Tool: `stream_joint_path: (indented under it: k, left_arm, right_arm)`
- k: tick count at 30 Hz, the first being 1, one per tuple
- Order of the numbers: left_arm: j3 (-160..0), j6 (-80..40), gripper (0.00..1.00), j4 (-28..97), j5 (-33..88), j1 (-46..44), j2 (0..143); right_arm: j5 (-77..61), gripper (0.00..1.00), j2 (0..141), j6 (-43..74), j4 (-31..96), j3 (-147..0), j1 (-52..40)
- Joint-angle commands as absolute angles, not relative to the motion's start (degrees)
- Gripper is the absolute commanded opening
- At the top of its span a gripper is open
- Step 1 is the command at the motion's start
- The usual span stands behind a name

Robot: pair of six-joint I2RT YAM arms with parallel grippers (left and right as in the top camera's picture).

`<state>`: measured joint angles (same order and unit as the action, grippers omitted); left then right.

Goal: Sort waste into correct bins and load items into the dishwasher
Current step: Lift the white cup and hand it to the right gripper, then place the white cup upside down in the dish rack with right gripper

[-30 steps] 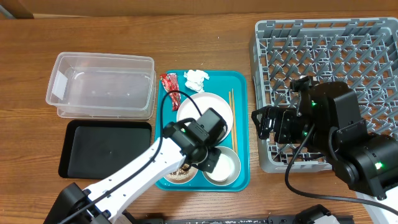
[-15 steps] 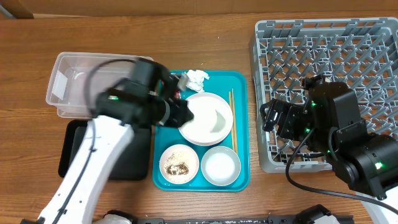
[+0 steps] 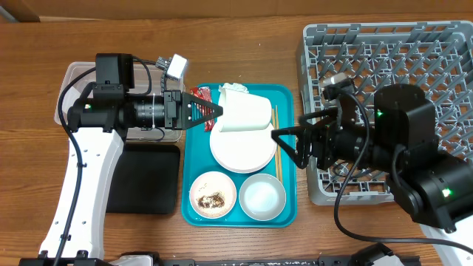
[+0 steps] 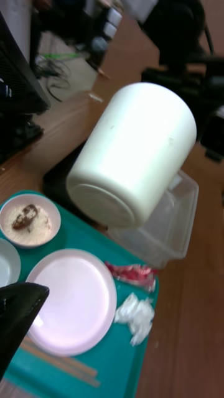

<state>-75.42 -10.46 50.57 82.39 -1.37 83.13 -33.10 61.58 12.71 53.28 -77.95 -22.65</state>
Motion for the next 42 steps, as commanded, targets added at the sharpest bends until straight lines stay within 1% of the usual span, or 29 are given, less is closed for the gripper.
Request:
stream_joint_path:
  k: [1,7,10,14,15,17,20,21,22,23,27,29,31,34,36,37,38,42]
  left_arm:
    - [-76.29,-9.41,0.04,50.3,90.59,-2.55,83.13]
    - [-76.29,-9.37,0.04,50.26,90.59,-4.58,83.13]
    - [-76.29,-9.19,0.04,50.24,90.59,-4.86,83.13]
    - [-76.29,-8.95,0.04,50.24,90.56,-4.91,83.13]
    - [-76.29,-8.95,0.04,50.24,90.56,-4.91,83.13]
    - [-76.29,-8.93,0.04,50.22,90.56,-4.91,83.13]
    - [-76.29,-8.93,0.04,49.98,90.59,-4.91,83.13]
    - [-76.29,-8.93,0.04,49.8,90.59,-4.91,83.13]
    - [-76.29,-8.95,0.04,49.6,90.59,-4.91,83.13]
    - [-76.29,-8.97,0.04,49.47,90.59,-4.91,83.13]
    - [-76.29,-8.97,0.04,49.43,90.59,-4.91,83.13]
    - [-76.29,-8.95,0.04,49.43,90.59,-4.93,83.13]
    - [-76.29,-8.95,0.04,49.41,90.56,-4.95,83.13]
    - [-76.29,-8.97,0.04,49.41,90.59,-4.95,83.13]
    - [-76.29,-8.99,0.04,49.43,90.59,-5.02,83.13]
    - [-76.29,-8.99,0.04,49.41,90.59,-5.19,83.13]
    - [-76.29,-8.99,0.04,49.41,90.56,-5.39,83.13]
    - [-76.29,-8.99,0.04,49.39,90.56,-6.07,83.13]
  right_arm:
    - [-42.76,0.89,62.74,9.56,51.18,-79.2,-22.76]
    - [-42.94,0.92,66.02,9.56,48.64,-79.2,-22.76]
    - [-47.77,0.91,67.92,8.99,47.48,-79.2,-22.76]
    - [-59.31,0.82,69.32,3.31,46.26,-79.2,-22.83]
    - [-61.23,0.79,69.36,2.13,46.11,-79.2,-22.83]
    - [-62.28,0.72,69.34,1.43,46.11,-79.2,-22.81]
    - [-62.28,0.66,69.34,1.43,46.11,-79.2,-22.81]
    - [-62.28,0.66,69.34,1.43,46.09,-79.2,-22.81]
    - [-62.28,0.67,69.34,1.45,45.98,-79.2,-22.81]
    - [-62.28,0.72,69.34,1.45,45.8,-79.2,-22.81]
    - [-62.3,0.82,69.34,1.67,44.77,-79.22,-22.81]
    - [-62.26,0.83,69.34,2.74,43.77,-79.2,-22.81]
    - [-62.26,0.77,69.34,3.05,43.13,-79.2,-22.81]
    - [-62.22,0.74,69.36,3.03,42.65,-79.2,-22.81]
    - [-61.89,0.76,69.36,3.03,42.15,-79.2,-22.81]
    - [-61.54,0.81,69.36,3.05,42.04,-79.2,-22.81]
    - [-61.3,0.82,69.36,3.05,42.02,-79.2,-22.81]
    - [-58.74,0.83,69.45,3.25,42.5,-79.2,-22.81]
